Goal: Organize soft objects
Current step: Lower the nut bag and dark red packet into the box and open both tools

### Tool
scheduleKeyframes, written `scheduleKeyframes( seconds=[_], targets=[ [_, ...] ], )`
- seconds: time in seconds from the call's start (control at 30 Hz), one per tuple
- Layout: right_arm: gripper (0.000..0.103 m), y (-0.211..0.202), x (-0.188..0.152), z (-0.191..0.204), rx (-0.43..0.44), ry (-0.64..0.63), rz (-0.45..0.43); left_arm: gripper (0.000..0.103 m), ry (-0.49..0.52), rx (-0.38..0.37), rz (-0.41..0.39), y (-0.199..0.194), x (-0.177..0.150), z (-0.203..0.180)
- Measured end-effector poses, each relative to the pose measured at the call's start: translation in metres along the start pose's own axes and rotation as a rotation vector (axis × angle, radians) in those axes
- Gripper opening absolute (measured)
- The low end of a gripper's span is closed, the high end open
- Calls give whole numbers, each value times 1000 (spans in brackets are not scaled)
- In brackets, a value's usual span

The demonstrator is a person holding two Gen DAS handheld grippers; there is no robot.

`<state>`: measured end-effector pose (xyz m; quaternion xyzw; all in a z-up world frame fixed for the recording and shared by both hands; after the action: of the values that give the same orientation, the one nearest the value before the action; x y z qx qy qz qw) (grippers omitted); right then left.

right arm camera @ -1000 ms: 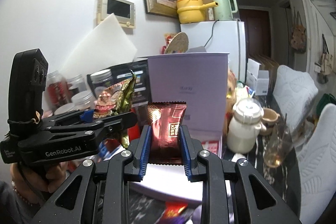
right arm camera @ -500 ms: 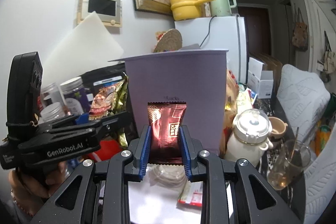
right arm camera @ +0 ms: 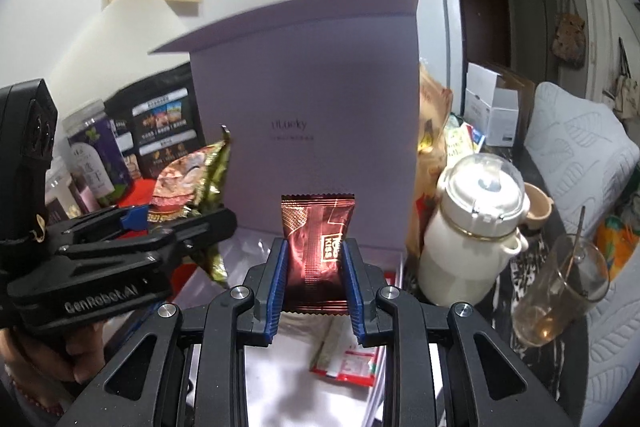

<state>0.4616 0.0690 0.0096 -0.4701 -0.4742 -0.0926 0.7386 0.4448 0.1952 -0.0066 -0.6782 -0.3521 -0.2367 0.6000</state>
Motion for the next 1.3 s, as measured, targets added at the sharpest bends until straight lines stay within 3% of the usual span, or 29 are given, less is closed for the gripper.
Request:
scheduleKeyframes(
  seconds=[0.5,0.83,1.3],
  targets=[
    [27,39,-18,-24,-24,55,116,61,24,45,122,48,-18,0],
    [27,64,-33,-31,-34,51,197,61,-48,16,252,79,-31,14],
    [27,84,-46,-38,-26,75,282,61,8,60,283,88,-32,7]
  ],
)
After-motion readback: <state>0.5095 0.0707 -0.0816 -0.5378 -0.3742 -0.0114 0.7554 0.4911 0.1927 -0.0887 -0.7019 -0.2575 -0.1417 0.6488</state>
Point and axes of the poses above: each gripper's, at about its wrist camera, not at the fingertips, and y roughly the way its jaws point, z to its left, x to its top, the point moved 4 cm from there along y, roughly the way its jaws point, and after that the axes turned 4 degrees about z, right-handed, at the moved point
